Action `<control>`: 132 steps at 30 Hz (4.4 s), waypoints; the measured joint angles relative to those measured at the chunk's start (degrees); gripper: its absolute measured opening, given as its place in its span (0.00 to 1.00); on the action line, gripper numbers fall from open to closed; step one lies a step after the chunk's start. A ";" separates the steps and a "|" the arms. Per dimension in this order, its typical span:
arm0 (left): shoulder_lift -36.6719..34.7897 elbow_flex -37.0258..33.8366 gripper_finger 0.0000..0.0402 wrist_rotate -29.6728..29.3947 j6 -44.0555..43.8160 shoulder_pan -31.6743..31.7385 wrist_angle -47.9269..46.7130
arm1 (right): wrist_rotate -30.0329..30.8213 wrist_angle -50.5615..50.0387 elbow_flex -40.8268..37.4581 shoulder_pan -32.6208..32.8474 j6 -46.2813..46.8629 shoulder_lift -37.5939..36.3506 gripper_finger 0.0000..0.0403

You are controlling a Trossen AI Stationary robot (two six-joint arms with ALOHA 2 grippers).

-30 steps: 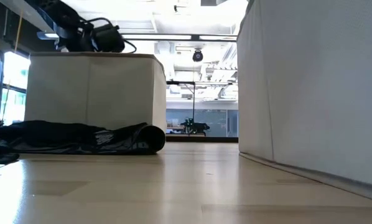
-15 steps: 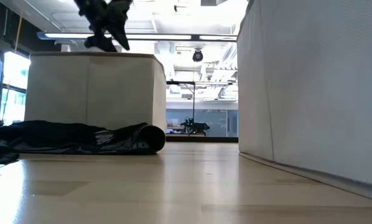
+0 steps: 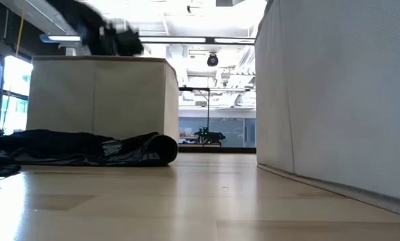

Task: Sort clothes
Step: Put the green cloth into the top laundry bin, then put the black underwear into the top white laundry bin

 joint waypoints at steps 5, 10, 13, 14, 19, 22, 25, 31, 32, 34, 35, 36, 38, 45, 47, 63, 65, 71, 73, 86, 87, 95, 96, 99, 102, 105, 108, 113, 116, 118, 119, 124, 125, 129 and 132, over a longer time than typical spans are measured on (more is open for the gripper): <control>6.73 -8.12 0.35 0.42 -0.61 -0.22 13.96 | -0.04 0.00 0.00 0.00 0.16 0.00 0.38; 1.18 -5.60 0.34 1.69 -0.27 -0.46 8.53 | -0.08 0.01 0.00 -0.04 -0.02 0.00 0.38; -5.99 -0.79 0.36 4.98 1.59 -0.69 1.92 | -0.09 0.08 0.00 -0.04 0.11 0.00 0.38; -8.34 1.37 0.37 6.06 2.74 -0.69 0.83 | -0.09 0.16 0.00 -0.04 0.15 0.00 0.38; -17.72 11.30 0.44 5.37 6.24 -1.80 -9.53 | -0.10 0.33 0.00 -0.04 0.22 0.00 0.38; -22.62 15.72 0.48 6.62 2.78 -4.54 -13.45 | -0.11 0.35 0.00 -0.04 0.33 0.00 0.38; -26.80 16.10 0.49 9.05 0.33 -11.00 -14.27 | -0.11 0.36 0.00 -0.04 0.33 0.00 0.38; -28.42 13.09 0.44 -4.46 -11.81 -36.62 -18.87 | -0.11 0.39 0.00 -0.04 0.33 -0.01 0.38; -27.95 12.13 0.42 -7.53 -14.19 -41.14 -19.58 | -0.11 0.39 0.00 -0.04 0.33 0.00 0.38; -26.08 10.28 0.39 -11.10 -20.53 -49.67 -22.01 | -0.11 0.42 0.00 -0.04 0.35 0.00 0.38; -24.82 9.65 0.38 -11.67 -24.30 -53.37 -22.85 | -0.11 0.42 0.00 -0.04 0.35 0.00 0.38; -23.49 9.15 0.37 -11.70 -28.29 -57.03 -23.40 | -0.09 0.44 0.00 -0.04 0.33 0.00 0.38; -20.67 8.24 0.35 -11.94 -36.50 -63.23 -24.81 | -0.11 0.44 0.00 -0.04 0.33 0.00 0.38; -8.84 3.50 0.30 -12.29 -62.65 -72.47 -30.00 | -0.09 0.48 0.00 -0.02 0.33 0.00 0.38; -5.83 1.12 0.29 -12.34 -68.77 -72.87 -31.44 | -0.11 0.65 0.00 0.00 0.35 0.00 0.38; -4.38 -22.82 0.57 -18.24 -99.34 -74.75 -17.31 | -0.09 0.81 0.00 -0.02 -1.49 -0.02 0.38; -4.61 -24.95 0.55 -18.25 -96.56 -74.29 -13.00 | -0.09 0.82 0.00 -0.01 -1.55 -0.02 0.38; -4.43 -24.54 0.29 -16.00 -93.84 -74.24 -13.13 | -0.09 0.79 0.00 -0.02 -1.62 -0.02 0.38; -4.39 -22.49 0.14 -13.78 -92.67 -74.26 -16.13 | -0.09 0.79 0.00 0.00 -1.62 -0.02 0.38; -12.91 10.88 0.01 -39.44 -58.23 -75.26 -30.07 | -0.12 0.83 0.00 -0.01 -1.20 -0.02 0.38; -13.55 13.95 0.01 -44.33 -52.63 -75.27 -29.01 | -0.12 0.83 0.00 -0.02 -1.20 -0.02 0.38; -16.57 30.19 0.03 -75.68 8.54 -70.60 -8.46 | -0.13 0.83 0.00 -0.02 -1.20 -0.02 0.38; -16.93 31.26 0.02 -75.21 13.62 -68.10 -7.18 | -0.13 0.83 0.00 -0.01 -1.26 -0.02 0.38; -18.06 31.82 0.02 -75.56 19.55 -59.58 -5.99 | -0.11 0.83 0.00 -0.01 -1.50 -0.02 0.38; -18.21 30.61 0.02 -75.00 18.81 -50.75 -12.05 | -0.11 0.83 0.00 -0.01 -1.57 -0.02 0.38; -18.14 27.21 0.02 -64.87 10.51 -42.85 -17.78 | -0.11 0.82 0.00 -0.02 -1.60 -0.02 0.38; -17.68 21.75 0.02 -48.81 3.47 -35.01 -18.97 | -0.11 0.81 0.00 -0.01 -1.62 -0.02 0.38; -14.40 9.88 0.02 -24.01 -6.28 -21.81 -16.25 | -0.11 0.81 0.00 -0.01 -2.16 -0.02 0.38; -11.01 3.35 0.02 -10.92 -8.23 -14.11 -10.90 | -0.11 0.82 0.00 -0.02 -2.69 -0.02 0.38; -8.14 -0.29 0.02 -5.55 -8.43 -10.12 -5.96 | -0.11 0.83 0.00 -0.02 -2.69 -0.02 0.38; -6.94 -1.50 0.03 -4.26 -8.42 -8.53 -3.78 | -0.11 0.82 0.00 0.00 -2.69 -0.02 0.38; -4.87 -2.36 0.13 0.03 -7.71 -3.59 1.56 | -0.11 0.81 0.00 -0.01 -2.69 -0.02 0.38; -5.63 -2.46 0.16 2.46 -7.10 -2.64 2.95 | -0.12 0.81 0.00 -0.02 -2.69 -0.02 0.38; -9.54 0.56 0.32 12.40 -6.45 0.75 2.52 | -0.12 0.82 0.00 -0.02 -2.69 -0.02 0.38; -12.32 4.68 0.42 14.76 -6.83 2.13 -3.36 | -0.13 0.82 0.00 0.00 -2.69 -0.02 0.38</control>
